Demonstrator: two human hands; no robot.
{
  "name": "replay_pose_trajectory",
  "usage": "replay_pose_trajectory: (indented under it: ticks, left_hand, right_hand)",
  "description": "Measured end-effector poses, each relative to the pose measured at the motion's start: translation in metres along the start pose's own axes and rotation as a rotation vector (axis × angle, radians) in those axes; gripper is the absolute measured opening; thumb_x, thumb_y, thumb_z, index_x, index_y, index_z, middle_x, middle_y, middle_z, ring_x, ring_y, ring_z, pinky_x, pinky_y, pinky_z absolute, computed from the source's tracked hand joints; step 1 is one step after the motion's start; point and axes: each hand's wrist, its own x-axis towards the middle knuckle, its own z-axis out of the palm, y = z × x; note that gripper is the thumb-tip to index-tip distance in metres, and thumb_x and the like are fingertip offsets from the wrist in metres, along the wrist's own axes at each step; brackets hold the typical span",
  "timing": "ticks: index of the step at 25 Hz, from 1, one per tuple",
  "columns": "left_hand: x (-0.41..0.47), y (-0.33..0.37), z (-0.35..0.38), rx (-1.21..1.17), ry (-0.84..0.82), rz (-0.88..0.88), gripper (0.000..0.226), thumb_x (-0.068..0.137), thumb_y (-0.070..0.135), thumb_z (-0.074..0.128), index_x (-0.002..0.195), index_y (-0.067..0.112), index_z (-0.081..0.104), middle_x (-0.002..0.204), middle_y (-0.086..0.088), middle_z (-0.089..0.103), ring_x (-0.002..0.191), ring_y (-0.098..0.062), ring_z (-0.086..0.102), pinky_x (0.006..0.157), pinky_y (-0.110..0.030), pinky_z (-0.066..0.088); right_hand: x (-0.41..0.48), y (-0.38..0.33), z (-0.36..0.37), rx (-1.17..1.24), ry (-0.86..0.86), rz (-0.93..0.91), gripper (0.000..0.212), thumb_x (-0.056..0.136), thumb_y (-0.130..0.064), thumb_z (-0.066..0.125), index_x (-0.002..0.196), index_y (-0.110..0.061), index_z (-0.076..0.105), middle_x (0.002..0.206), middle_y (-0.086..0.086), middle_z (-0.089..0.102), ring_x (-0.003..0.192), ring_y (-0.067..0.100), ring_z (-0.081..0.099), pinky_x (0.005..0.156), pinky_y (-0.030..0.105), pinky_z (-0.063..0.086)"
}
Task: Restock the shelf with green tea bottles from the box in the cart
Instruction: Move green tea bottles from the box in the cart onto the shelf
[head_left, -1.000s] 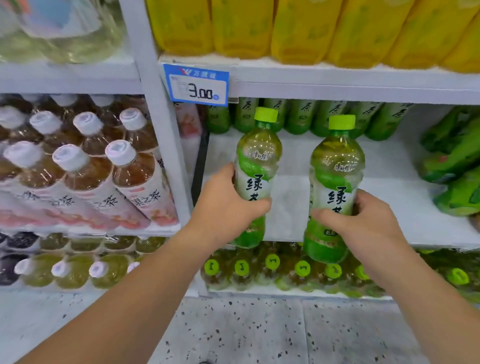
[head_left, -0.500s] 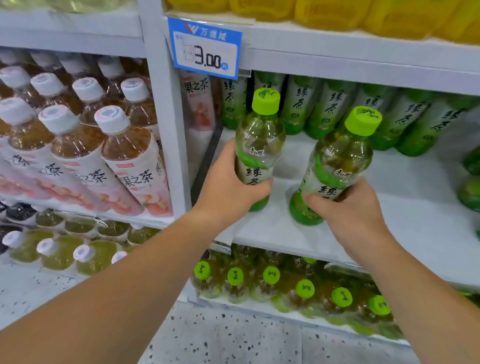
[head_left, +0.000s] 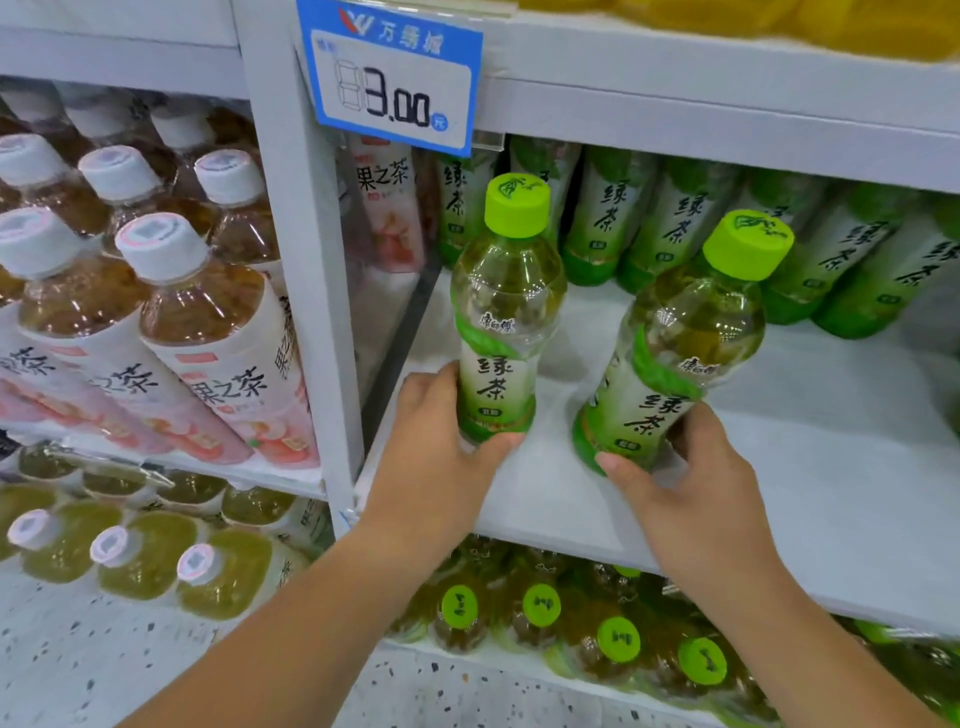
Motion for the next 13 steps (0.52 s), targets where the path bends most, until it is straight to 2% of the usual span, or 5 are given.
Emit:
replay_pose_trajectory:
  ticks: [4, 7, 9, 11, 13]
  left_hand:
    - [0.028, -0.003, -0.003, 0.073, 0.044, -0.014, 0.051, 0.084, 0.036, 0.079, 0.128, 0.027, 0.053, 0.115, 0.01, 0.045, 0.095, 0.002, 0.045, 0.083, -0.015, 0.036]
    - [0.057, -0.006, -0.003, 0.145, 0.089, -0.042, 0.051, 0.089, 0.032, 0.075, 0.131, 0.02, 0.05, 0.119, 0.004, 0.044, 0.104, -0.011, 0.045, 0.081, -0.012, 0.027]
    - [0.076, -0.011, 0.0, 0.133, 0.147, -0.024, 0.056, 0.088, 0.026, 0.076, 0.135, 0.017, 0.05, 0.127, -0.002, 0.051, 0.119, -0.018, 0.048, 0.09, -0.017, 0.029]
    - [0.091, -0.013, 0.004, 0.139, 0.202, 0.011, 0.055, 0.087, 0.021, 0.076, 0.136, 0.012, 0.051, 0.129, -0.007, 0.057, 0.122, -0.022, 0.051, 0.093, -0.017, 0.032]
    - [0.102, -0.013, 0.008, 0.195, 0.228, 0.004, 0.053, 0.091, 0.021, 0.072, 0.138, 0.01, 0.049, 0.131, -0.009, 0.056, 0.123, -0.024, 0.051, 0.091, -0.016, 0.029]
  right_hand:
    - [0.025, -0.002, 0.015, 0.002, -0.011, -0.045, 0.049, 0.084, -0.025, 0.08, 0.118, -0.039, 0.049, 0.099, -0.039, 0.054, 0.088, -0.033, 0.049, 0.07, -0.002, 0.04]
    - [0.052, -0.004, 0.03, 0.01, 0.005, -0.079, 0.046, 0.085, -0.024, 0.08, 0.121, -0.034, 0.053, 0.101, -0.033, 0.06, 0.089, -0.028, 0.053, 0.071, -0.004, 0.04]
    - [0.069, -0.007, 0.039, 0.01, 0.011, -0.098, 0.049, 0.084, -0.026, 0.08, 0.127, -0.03, 0.056, 0.104, -0.027, 0.064, 0.091, -0.018, 0.059, 0.075, 0.0, 0.044]
    - [0.087, -0.01, 0.047, 0.011, 0.012, -0.111, 0.053, 0.084, -0.028, 0.08, 0.132, -0.028, 0.057, 0.106, -0.022, 0.065, 0.09, -0.01, 0.06, 0.077, 0.002, 0.043]
    - [0.103, -0.013, 0.055, 0.013, 0.007, -0.109, 0.051, 0.084, -0.03, 0.08, 0.13, -0.03, 0.058, 0.1, -0.027, 0.062, 0.085, -0.018, 0.057, 0.07, -0.003, 0.039]
